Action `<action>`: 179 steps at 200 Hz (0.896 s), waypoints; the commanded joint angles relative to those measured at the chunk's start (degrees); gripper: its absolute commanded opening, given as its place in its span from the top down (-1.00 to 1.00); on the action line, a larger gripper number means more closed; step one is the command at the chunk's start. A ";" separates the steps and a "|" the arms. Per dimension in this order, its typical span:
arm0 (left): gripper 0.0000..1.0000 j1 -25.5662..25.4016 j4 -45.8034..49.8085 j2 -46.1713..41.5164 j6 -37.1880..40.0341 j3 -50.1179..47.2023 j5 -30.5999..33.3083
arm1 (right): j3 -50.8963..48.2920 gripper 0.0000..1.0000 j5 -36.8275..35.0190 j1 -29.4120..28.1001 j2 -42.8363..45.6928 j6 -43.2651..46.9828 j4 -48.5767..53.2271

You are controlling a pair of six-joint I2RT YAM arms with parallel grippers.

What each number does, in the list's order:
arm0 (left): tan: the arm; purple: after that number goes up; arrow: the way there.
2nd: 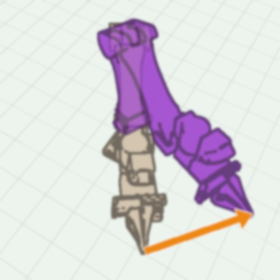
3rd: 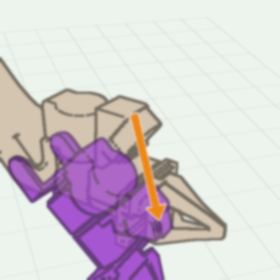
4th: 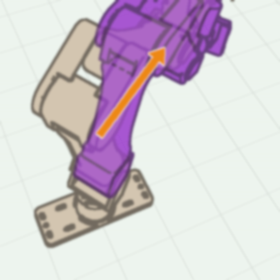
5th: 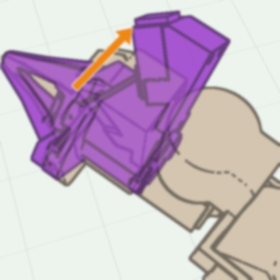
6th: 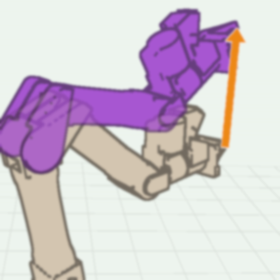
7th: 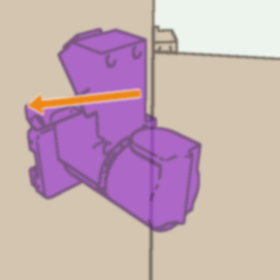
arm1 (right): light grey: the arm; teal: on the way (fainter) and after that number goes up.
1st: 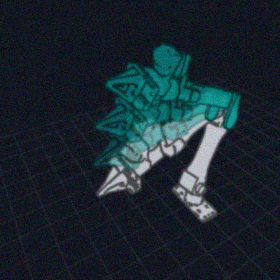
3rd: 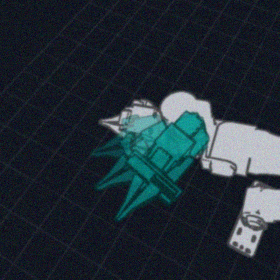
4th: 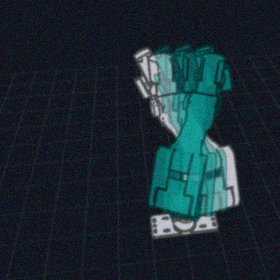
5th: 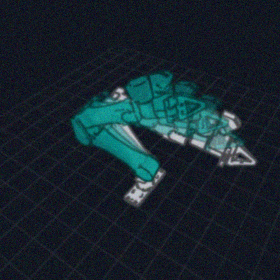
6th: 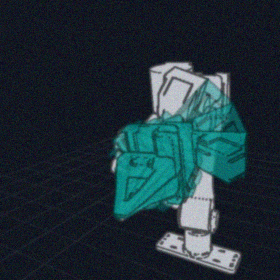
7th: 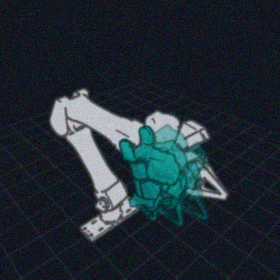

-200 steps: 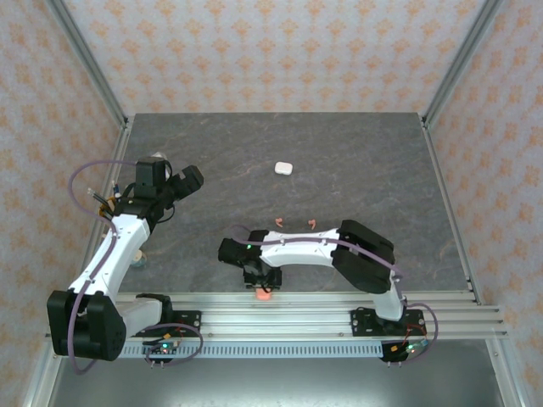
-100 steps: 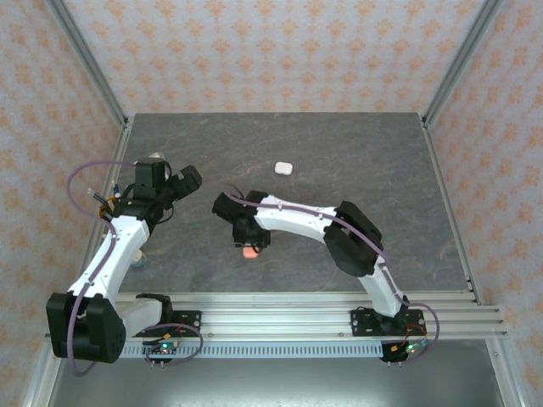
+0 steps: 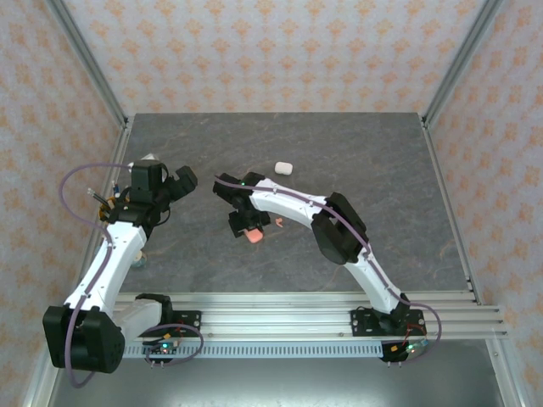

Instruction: Insert wireless bluetooth earbuds into charging case

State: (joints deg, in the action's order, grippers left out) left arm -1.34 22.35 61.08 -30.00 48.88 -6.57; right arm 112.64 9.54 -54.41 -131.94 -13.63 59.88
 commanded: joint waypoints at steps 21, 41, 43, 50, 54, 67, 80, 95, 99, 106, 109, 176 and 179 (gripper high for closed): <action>-1.00 0.55 1.30 -0.58 -0.29 -0.70 1.43 | -2.11 -0.55 -3.42 0.21 7.97 -1.85 -0.37; -1.00 0.55 2.28 0.58 -0.24 1.01 1.29 | -2.69 -0.55 -5.01 0.28 12.13 -10.09 -0.88; -1.00 0.55 2.42 0.70 -0.26 1.27 1.34 | -2.84 -0.55 -5.37 0.32 12.56 -11.00 -0.83; -1.00 0.55 2.80 1.00 -0.25 1.93 1.69 | -3.51 -0.55 -7.68 0.44 14.32 -14.80 -0.55; -1.00 0.55 3.00 1.26 -0.24 2.42 1.93 | -4.09 -0.55 -8.95 0.45 15.33 -17.03 -0.39; -1.00 0.59 3.39 1.85 -0.24 3.67 2.17 | -7.41 -0.55 -9.89 1.11 18.95 -23.60 -1.63; -1.00 0.64 3.62 2.42 -0.24 4.73 2.26 | -11.99 -0.55 -9.38 1.79 22.15 -30.79 -4.02; -1.00 0.63 3.75 3.27 -0.24 5.76 2.10 | -17.46 -0.55 -6.86 2.46 24.54 -38.62 -7.86; -1.00 0.64 3.78 3.47 -0.32 5.93 2.03 | -18.61 -0.55 -6.05 2.55 24.96 -40.46 -9.25; -1.00 0.64 3.82 3.90 -0.24 6.29 1.93 | -20.56 -0.55 -4.83 2.56 25.22 -43.44 -11.33; -1.00 0.63 3.84 4.07 -0.28 6.43 1.91 | -21.01 -0.55 -4.46 2.56 25.10 -44.89 -11.80; -1.00 0.64 2.28 7.33 -0.24 8.07 -0.02 | -14.97 -0.65 -0.80 2.57 14.13 -55.54 -11.82; -1.00 0.64 2.00 7.38 -0.24 7.98 -0.09 | -14.18 -0.66 -0.75 2.56 13.26 -55.62 -11.07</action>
State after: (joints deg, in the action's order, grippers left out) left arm -1.34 24.88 67.85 -30.00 55.37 -6.66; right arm 93.49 8.23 -51.59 -115.04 -64.77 47.22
